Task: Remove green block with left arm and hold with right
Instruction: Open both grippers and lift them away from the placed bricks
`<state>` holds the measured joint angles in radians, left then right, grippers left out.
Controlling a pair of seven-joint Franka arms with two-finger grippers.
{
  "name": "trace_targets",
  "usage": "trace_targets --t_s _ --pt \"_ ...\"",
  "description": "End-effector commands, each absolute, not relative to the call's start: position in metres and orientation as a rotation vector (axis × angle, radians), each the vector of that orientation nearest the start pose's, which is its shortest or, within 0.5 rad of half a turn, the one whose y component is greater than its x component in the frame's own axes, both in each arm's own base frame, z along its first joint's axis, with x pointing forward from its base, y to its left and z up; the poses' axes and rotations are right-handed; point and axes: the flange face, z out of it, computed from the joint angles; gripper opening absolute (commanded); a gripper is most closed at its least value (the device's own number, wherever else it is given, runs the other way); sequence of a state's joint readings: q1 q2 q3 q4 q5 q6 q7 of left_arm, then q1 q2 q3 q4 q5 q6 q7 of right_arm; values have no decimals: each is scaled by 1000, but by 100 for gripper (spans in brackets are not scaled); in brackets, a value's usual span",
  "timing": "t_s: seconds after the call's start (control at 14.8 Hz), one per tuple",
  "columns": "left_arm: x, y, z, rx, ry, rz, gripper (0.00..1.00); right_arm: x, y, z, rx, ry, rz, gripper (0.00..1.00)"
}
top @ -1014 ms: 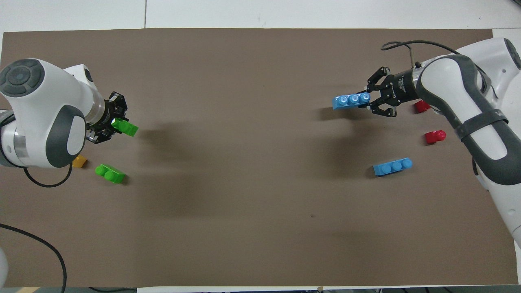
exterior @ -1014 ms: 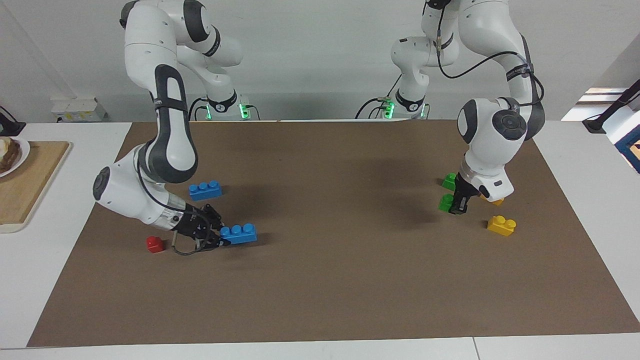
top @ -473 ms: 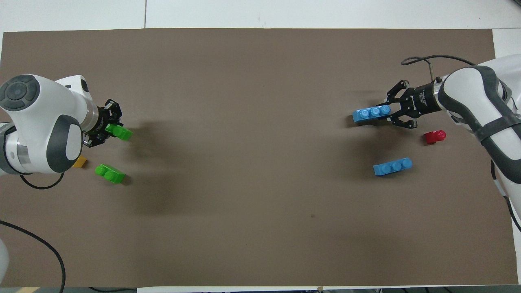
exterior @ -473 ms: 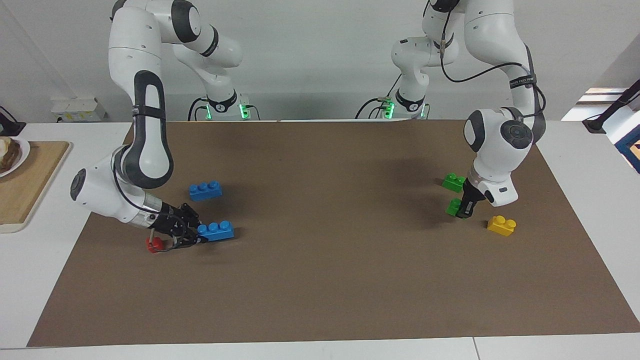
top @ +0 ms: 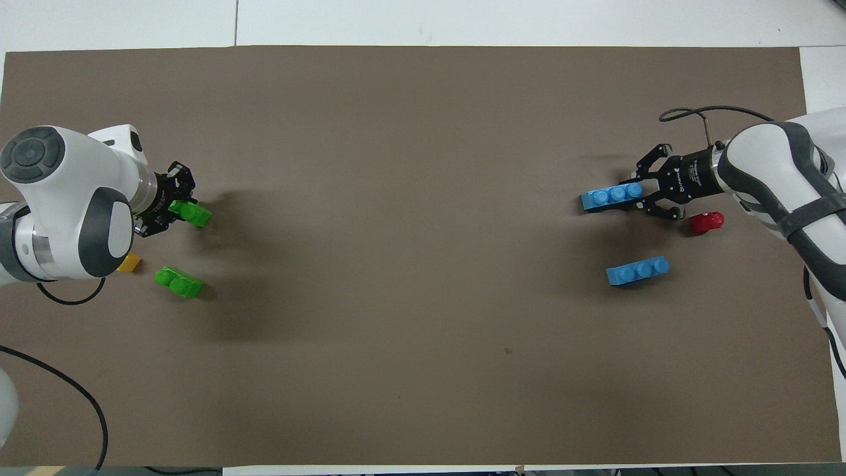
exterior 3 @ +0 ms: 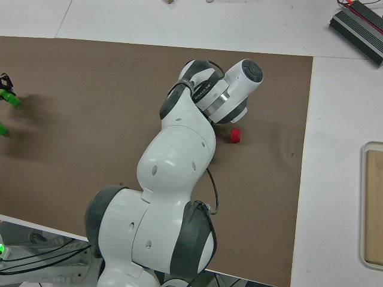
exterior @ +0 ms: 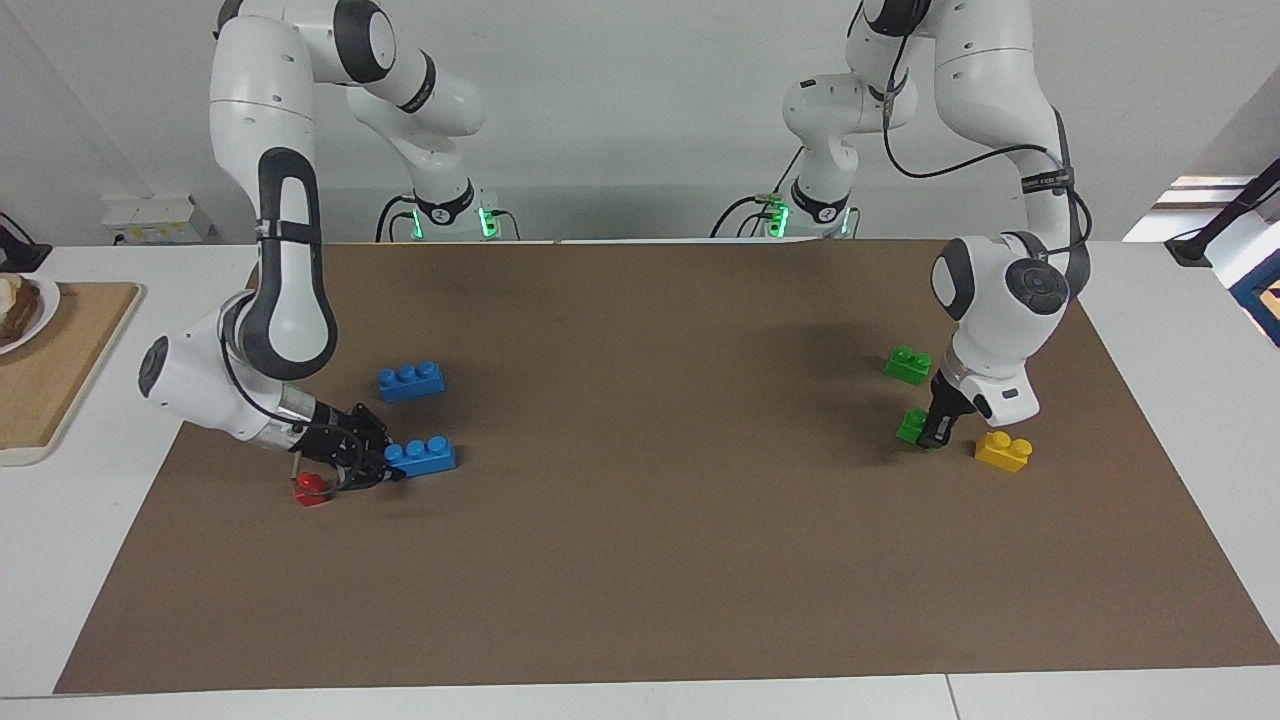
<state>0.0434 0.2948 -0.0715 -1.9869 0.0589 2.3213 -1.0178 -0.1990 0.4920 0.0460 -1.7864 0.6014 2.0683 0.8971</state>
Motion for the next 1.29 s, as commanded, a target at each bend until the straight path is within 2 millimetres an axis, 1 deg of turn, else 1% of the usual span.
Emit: trace_targets --t_s 0.0,0.07,0.14,0.2,0.27,0.34,0.47,0.54,0.61,0.68,0.74,0.81,0.88,0.95,1.01,1.08,1.22 --pt "605 -10 314 -2821 -1430 -101 0 623 -71 270 -2087 1721 488 0" --pt "604 -10 312 -2827 -1427 -112 0 623 -72 271 -2094 1709 483 0" --pt "602 -10 309 -2834 -1414 -114 0 621 -79 269 -2096 1703 480 0" --pt "602 -10 309 -2842 -1396 -112 5 620 -82 268 -2096 1703 476 0" --pt "602 -10 308 -2843 -1391 -110 18 620 -82 269 -2096 1703 474 0" --pt "601 -10 308 -2844 -1389 -108 35 620 -80 269 -2097 1703 476 0" --pt "601 -10 308 -2843 -1389 -106 53 623 -71 272 -2100 1701 477 0" --pt "602 -10 309 -2843 -1389 -106 61 624 -70 273 -2097 1705 480 21" --pt "602 -10 310 -2843 -1389 -106 65 625 -67 275 -2087 1720 486 60" --pt "603 -10 310 -2842 -1391 -106 68 628 -56 277 -2082 1736 491 80" --pt "603 -10 311 -2842 -1387 -107 69 631 -48 282 -2080 1751 491 88" --pt "604 -9 313 -2844 -1387 -113 72 635 -46 292 -2096 1755 478 90" --pt "604 -9 316 -2847 -1379 -119 84 636 -47 305 -2125 1752 447 91" --pt "604 -8 320 -2858 -1355 -124 100 636 -46 319 -2166 1732 420 92" --pt "605 -8 332 -2877 -1313 -140 100 637 -47 334 -2206 1713 379 94" --pt "608 -8 343 -2900 -1253 -139 100 639 -44 351 -2260 1679 332 94" --pt "615 -6 375 -2957 -1074 -157 100 645 -25 386 -2400 1574 225 97"
